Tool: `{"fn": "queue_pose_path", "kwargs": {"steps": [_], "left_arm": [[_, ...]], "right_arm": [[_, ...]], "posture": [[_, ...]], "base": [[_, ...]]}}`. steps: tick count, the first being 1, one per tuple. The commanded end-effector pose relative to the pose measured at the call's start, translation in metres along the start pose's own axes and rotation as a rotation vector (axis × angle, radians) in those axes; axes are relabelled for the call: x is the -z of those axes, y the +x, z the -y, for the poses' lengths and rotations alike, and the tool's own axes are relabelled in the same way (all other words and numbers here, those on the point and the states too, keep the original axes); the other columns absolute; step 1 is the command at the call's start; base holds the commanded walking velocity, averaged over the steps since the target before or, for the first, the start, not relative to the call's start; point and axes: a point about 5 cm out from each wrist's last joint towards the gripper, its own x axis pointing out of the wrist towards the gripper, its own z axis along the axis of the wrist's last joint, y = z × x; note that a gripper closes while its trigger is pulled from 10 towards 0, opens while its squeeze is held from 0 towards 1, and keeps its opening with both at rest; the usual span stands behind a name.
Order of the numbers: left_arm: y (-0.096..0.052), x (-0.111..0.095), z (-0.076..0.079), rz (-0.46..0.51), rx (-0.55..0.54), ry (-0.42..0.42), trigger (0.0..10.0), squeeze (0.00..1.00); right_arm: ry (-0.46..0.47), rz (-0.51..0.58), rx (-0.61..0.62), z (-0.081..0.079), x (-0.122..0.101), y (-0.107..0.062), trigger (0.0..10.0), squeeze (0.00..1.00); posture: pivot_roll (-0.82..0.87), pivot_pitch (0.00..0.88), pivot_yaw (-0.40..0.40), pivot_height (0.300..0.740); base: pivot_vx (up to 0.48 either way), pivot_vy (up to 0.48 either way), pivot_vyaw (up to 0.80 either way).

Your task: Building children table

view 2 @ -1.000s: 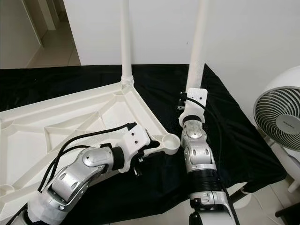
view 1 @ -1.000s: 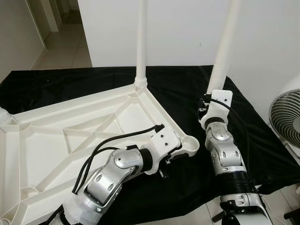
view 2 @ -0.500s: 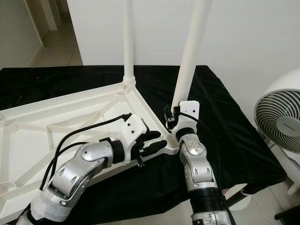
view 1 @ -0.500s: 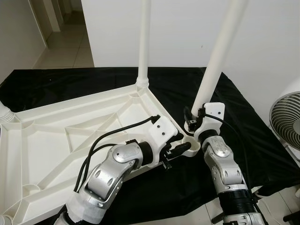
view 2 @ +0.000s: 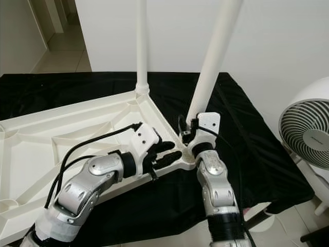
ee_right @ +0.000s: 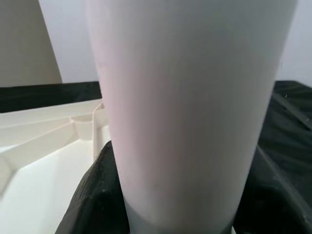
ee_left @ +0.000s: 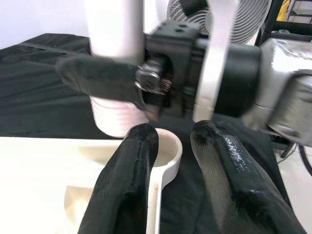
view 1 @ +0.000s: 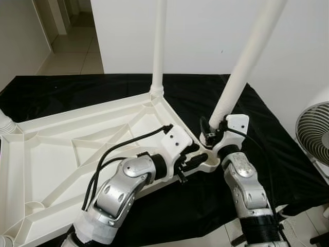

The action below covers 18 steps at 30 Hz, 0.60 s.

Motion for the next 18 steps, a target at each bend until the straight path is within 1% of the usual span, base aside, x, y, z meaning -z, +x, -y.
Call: {"fn": "queue_pose_path", "kwargs": {"steps": [1, 2, 4, 7, 10, 18], "left_arm": [[-0.001, 0.000, -0.005, 0.005, -0.086, 0.009, 10.0, 0.00], [-0.001, 0.000, -0.005, 0.005, -0.086, 0.009, 10.0, 0.00], [-0.001, 0.000, -0.004, 0.006, -0.082, 0.011, 10.0, 0.00], [-0.002, 0.000, -0.004, 0.006, -0.081, 0.012, 10.0, 0.00], [-0.004, 0.005, 0.000, -0.003, -0.063, 0.011, 10.0, 0.00], [-0.014, 0.018, 0.005, -0.041, -0.059, 0.003, 10.0, 0.00]], "right_arm": [[0.004, 0.006, -0.009, -0.002, -0.003, -0.002, 10.0, 0.00], [0.004, 0.006, -0.009, -0.002, -0.003, -0.002, 10.0, 0.00], [0.006, -0.004, -0.009, -0.004, -0.001, -0.010, 10.0, 0.00], [0.006, -0.004, -0.010, -0.004, -0.001, -0.011, 10.0, 0.00], [0.001, -0.041, -0.014, -0.006, 0.008, -0.018, 10.0, 0.00], [-0.017, -0.080, 0.000, 0.000, 0.016, -0.022, 10.0, 0.00]], "posture": [[0.03, 0.046, -0.045, 0.740], [0.03, 0.046, -0.045, 0.740], [0.03, 0.049, -0.046, 0.740], [0.03, 0.049, -0.046, 0.740], [0.01, 0.051, -0.042, 0.740], [0.02, 0.056, -0.044, 0.740]], "base": [[0.000, 0.000, 0.00], [0.000, 0.000, 0.00], [0.000, 0.000, 0.00], [0.000, 0.000, 0.00], [0.000, 0.000, 0.00], [0.000, 0.000, 0.00]]}}
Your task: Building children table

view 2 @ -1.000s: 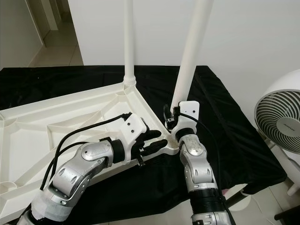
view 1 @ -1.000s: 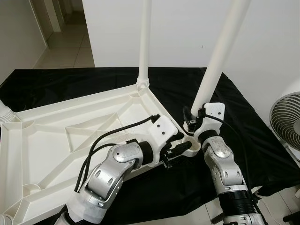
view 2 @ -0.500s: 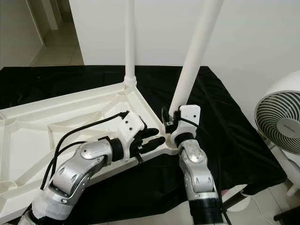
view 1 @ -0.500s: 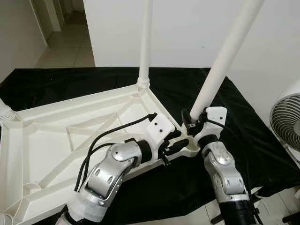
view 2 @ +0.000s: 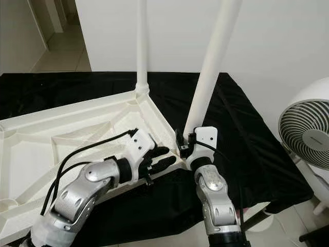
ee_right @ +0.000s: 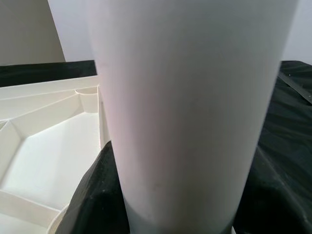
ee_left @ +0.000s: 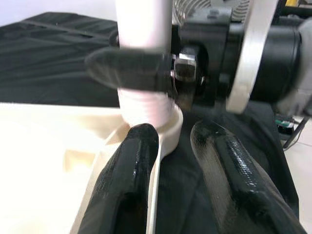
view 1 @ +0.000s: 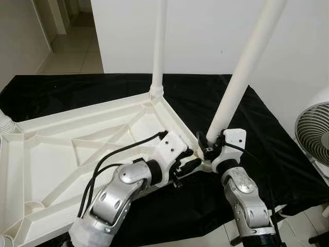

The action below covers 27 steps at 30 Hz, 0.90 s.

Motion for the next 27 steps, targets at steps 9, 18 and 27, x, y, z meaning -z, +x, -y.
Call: {"fn": "queue_pose_path", "kwargs": {"steps": [9, 18, 27], "left_arm": [[-0.010, 0.007, 0.003, -0.017, -0.048, 0.009, 10.0, 0.00], [-0.012, 0.002, 0.000, -0.010, -0.054, 0.022, 10.0, 0.00], [-0.012, -0.002, -0.003, -0.003, -0.054, 0.029, 10.0, 0.00]], "right_arm": [[-0.030, -0.042, 0.009, 0.007, 0.007, -0.005, 10.0, 0.00], [-0.048, -0.075, 0.007, 0.011, 0.019, -0.007, 10.0, 0.00], [-0.092, -0.111, -0.086, 0.011, 0.035, -0.009, 10.0, 0.00]], "posture": [[0.02, 0.058, -0.042, 0.740], [0.03, 0.059, -0.032, 0.740], [0.03, 0.062, -0.019, 0.740]], "base": [[0.000, 0.000, 0.00], [0.000, 0.000, 0.00], [0.000, 0.000, 0.00]]}}
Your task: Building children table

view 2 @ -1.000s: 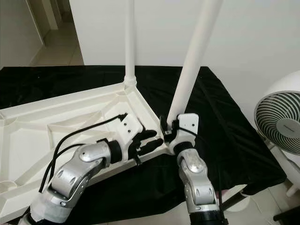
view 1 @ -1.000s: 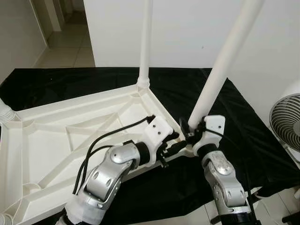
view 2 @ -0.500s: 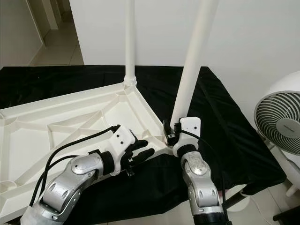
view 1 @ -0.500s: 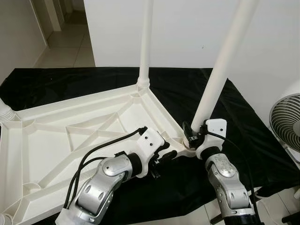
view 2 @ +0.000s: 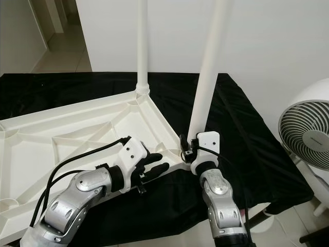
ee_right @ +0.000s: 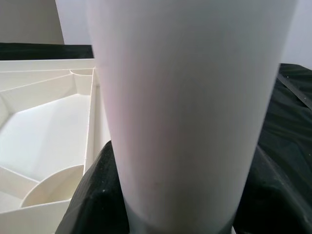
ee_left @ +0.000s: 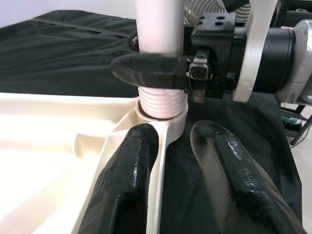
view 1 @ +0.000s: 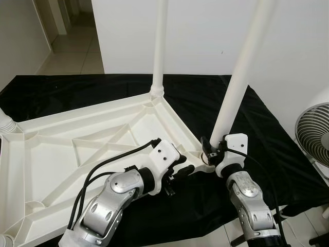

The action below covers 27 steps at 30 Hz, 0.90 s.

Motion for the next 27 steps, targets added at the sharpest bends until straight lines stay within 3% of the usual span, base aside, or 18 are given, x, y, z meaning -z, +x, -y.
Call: {"fn": "queue_pose_path", "kwargs": {"steps": [1, 11, 19, 27], "left_arm": [[-0.001, -0.005, -0.003, 0.006, -0.032, 0.013, 10.0, 0.00], [-0.003, -0.009, -0.004, 0.012, -0.032, 0.016, 10.0, 0.00], [-0.003, -0.010, -0.005, 0.013, -0.032, 0.019, 10.0, 0.00], [-0.003, -0.013, -0.005, 0.018, -0.033, 0.021, 10.0, 0.00]], "right_arm": [[-0.001, -0.087, -0.067, -0.001, 0.021, -0.004, 10.0, 0.00], [-0.009, -0.085, -0.203, -0.001, 0.024, -0.006, 10.0, 0.00], [0.010, -0.106, -0.210, 0.005, 0.028, -0.007, 10.0, 0.00], [0.093, -0.137, -0.181, 0.013, 0.035, -0.008, 10.0, 0.00]], "posture": [[0.03, 0.063, -0.017, 0.740], [0.03, 0.069, -0.012, 0.740], [0.03, 0.069, -0.010, 0.740], [0.03, 0.061, -0.012, 0.740]], "base": [[0.000, 0.000, 0.00], [0.000, 0.000, 0.00], [0.000, 0.000, 0.00], [0.000, 0.000, 0.00]]}}
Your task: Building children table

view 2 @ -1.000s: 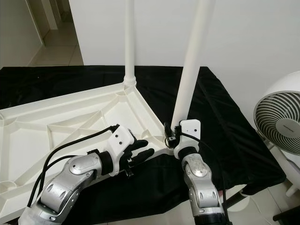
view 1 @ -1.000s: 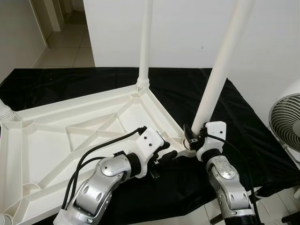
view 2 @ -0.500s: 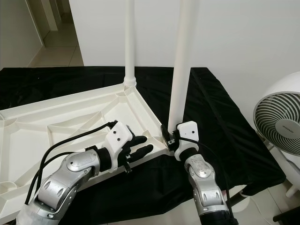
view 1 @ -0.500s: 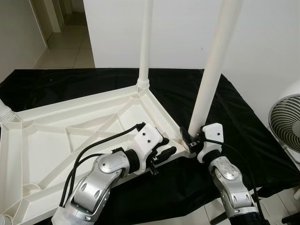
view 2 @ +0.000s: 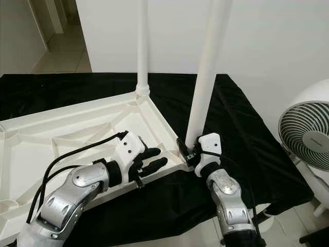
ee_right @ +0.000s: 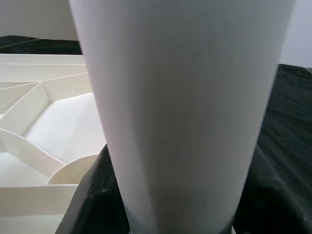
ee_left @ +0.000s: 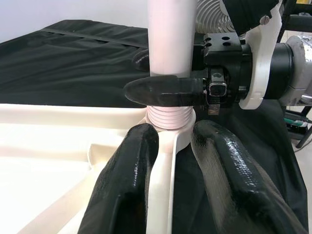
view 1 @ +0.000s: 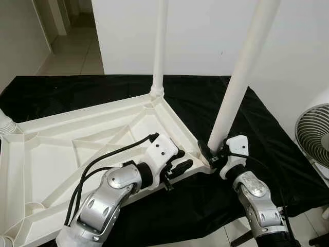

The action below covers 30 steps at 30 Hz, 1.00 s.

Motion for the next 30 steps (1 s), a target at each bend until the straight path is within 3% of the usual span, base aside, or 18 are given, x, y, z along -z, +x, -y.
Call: {"fn": "queue_pose_path", "kwargs": {"steps": [1, 15, 25, 30], "left_arm": [[0.000, -0.004, -0.001, 0.009, -0.023, 0.003, 10.0, 0.00], [-0.003, -0.005, 0.000, 0.007, -0.024, 0.005, 10.0, 0.00], [-0.005, -0.006, 0.001, 0.005, -0.026, 0.002, 10.0, 0.00], [-0.005, -0.006, 0.001, 0.005, -0.026, 0.000, 10.0, 0.00]], "right_arm": [[0.087, -0.119, 0.018, 0.002, 0.026, -0.008, 10.0, 0.00], [0.155, -0.226, 0.066, 0.006, 0.047, -0.014, 10.0, 0.00], [0.225, -0.237, 0.119, 0.012, 0.052, -0.016, 10.0, 0.00], [0.213, -0.240, 0.123, 0.014, 0.053, -0.017, 10.0, 0.00]], "posture": [[0.03, 0.061, -0.012, 0.740], [0.04, 0.060, -0.017, 0.740], [0.05, 0.067, -0.019, 0.740], [0.05, 0.065, -0.018, 0.740]], "base": [[0.000, 0.000, 0.00], [0.000, 0.000, 0.00], [0.000, 0.000, 0.00], [0.000, 0.000, 0.00]]}}
